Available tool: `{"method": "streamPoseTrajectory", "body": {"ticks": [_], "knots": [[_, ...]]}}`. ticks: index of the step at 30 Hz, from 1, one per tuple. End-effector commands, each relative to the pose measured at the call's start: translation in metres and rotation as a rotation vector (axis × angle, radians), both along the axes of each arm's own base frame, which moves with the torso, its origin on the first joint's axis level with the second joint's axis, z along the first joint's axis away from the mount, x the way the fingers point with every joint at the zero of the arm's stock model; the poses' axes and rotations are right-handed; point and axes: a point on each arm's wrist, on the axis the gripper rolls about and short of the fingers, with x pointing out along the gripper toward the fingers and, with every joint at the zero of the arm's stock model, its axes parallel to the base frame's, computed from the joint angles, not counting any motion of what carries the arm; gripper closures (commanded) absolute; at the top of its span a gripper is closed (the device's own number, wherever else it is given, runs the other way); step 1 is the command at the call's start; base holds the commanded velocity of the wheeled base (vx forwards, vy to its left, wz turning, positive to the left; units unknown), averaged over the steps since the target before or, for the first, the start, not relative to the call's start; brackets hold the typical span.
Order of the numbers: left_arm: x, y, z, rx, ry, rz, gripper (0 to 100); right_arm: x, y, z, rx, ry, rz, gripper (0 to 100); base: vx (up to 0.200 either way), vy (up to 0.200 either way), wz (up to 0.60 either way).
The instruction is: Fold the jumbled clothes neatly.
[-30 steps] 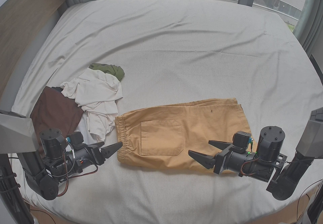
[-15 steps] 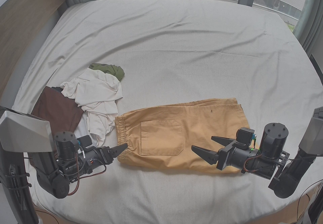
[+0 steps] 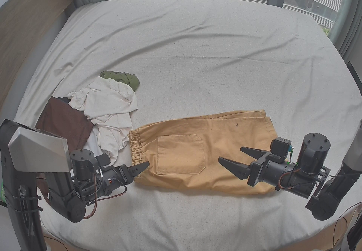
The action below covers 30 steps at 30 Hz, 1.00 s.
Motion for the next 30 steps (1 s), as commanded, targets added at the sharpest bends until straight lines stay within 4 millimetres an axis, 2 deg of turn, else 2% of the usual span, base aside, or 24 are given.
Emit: {"method": "streamPoseTrajectory", "body": {"ticks": [1,13,23,30], "knots": [[0.007,-0.008,-0.008,-0.012,0.011,0.002,0,-0.001,-0.001,0.004,0.008,-0.014,0.0,0,0.0,0.0,0.0],[0.015,-0.03,-0.001,-0.12,0.012,-0.011,0,-0.003,-0.002,0.007,0.012,-0.02,0.0,0,0.0,0.0,0.0],[0.017,-0.031,0.018,-0.281,0.051,0.024,0,-0.004,-0.002,0.009,0.015,-0.026,0.002,0,0.0,0.0,0.0],[0.017,-0.028,0.027,-0.309,0.043,0.035,0,-0.004,-0.002,0.009,0.016,-0.027,0.002,0,0.0,0.0,0.0]]}}
